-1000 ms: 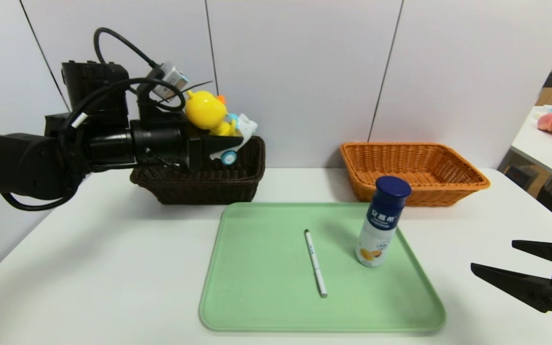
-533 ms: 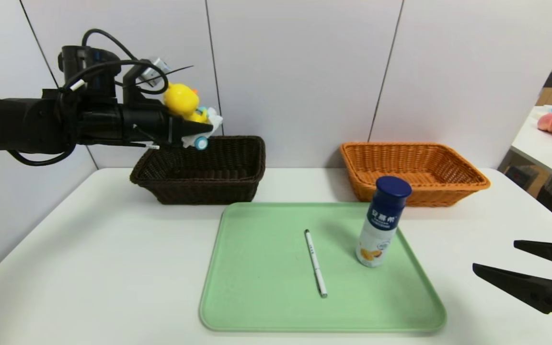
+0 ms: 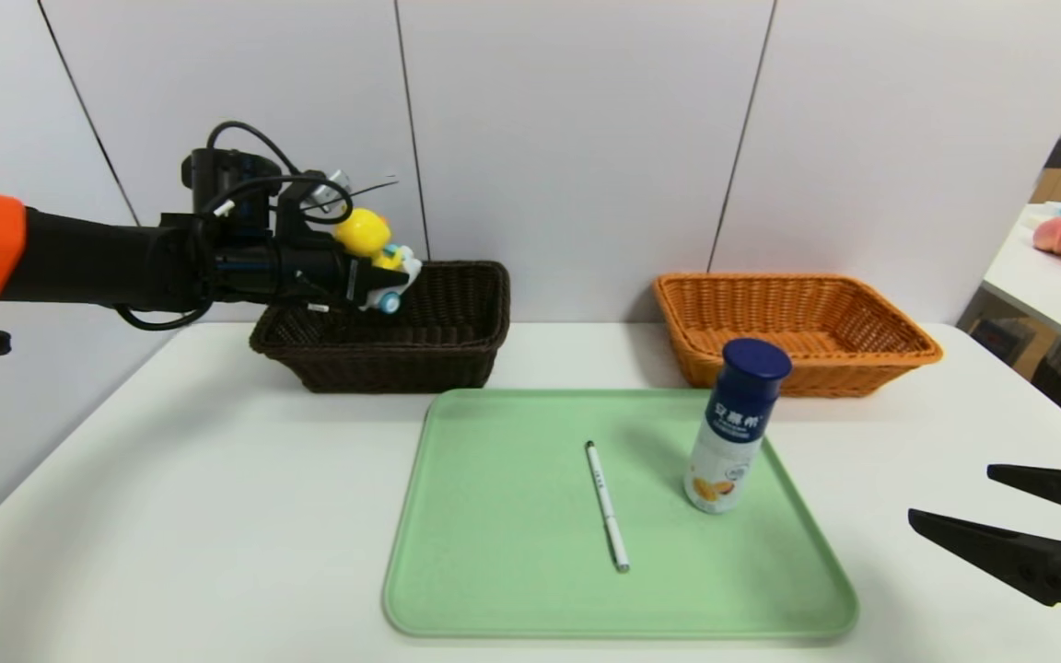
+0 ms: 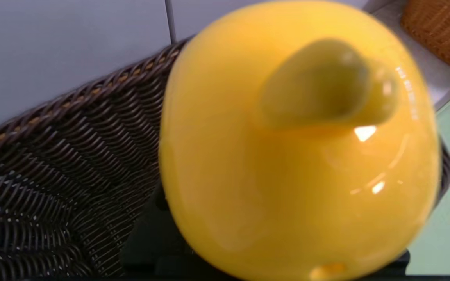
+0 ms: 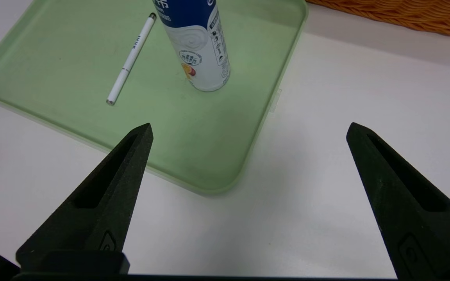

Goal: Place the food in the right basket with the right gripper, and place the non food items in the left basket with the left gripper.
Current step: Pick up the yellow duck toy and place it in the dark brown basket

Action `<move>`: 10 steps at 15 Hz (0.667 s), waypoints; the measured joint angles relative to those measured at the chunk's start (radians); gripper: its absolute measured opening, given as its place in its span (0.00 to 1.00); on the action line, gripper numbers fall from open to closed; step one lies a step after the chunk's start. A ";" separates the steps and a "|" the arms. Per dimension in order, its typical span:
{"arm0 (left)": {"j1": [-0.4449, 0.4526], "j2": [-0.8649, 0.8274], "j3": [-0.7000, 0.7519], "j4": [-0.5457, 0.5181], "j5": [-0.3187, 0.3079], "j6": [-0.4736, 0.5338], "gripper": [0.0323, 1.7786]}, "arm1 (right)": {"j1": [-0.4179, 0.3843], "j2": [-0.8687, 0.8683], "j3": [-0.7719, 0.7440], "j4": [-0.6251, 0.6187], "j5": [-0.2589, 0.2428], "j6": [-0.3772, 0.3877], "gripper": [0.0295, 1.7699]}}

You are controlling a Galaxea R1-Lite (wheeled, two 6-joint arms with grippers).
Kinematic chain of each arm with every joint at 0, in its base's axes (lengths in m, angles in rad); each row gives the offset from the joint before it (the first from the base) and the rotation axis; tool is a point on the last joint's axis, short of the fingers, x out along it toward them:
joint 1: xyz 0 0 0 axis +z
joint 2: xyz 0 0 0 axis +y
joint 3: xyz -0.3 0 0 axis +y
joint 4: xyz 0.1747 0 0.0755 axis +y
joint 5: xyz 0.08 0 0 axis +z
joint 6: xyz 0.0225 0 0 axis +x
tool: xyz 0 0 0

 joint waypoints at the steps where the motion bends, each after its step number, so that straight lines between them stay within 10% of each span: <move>1: 0.003 0.014 -0.001 0.001 0.003 0.001 0.42 | -0.003 0.000 0.001 0.001 0.000 0.000 0.97; 5: 0.009 0.049 -0.001 0.000 0.021 -0.002 0.42 | -0.007 -0.002 0.001 0.001 0.000 -0.001 0.97; 10: 0.011 0.066 -0.003 -0.002 0.020 -0.003 0.68 | -0.010 -0.006 0.007 0.000 0.000 0.001 0.97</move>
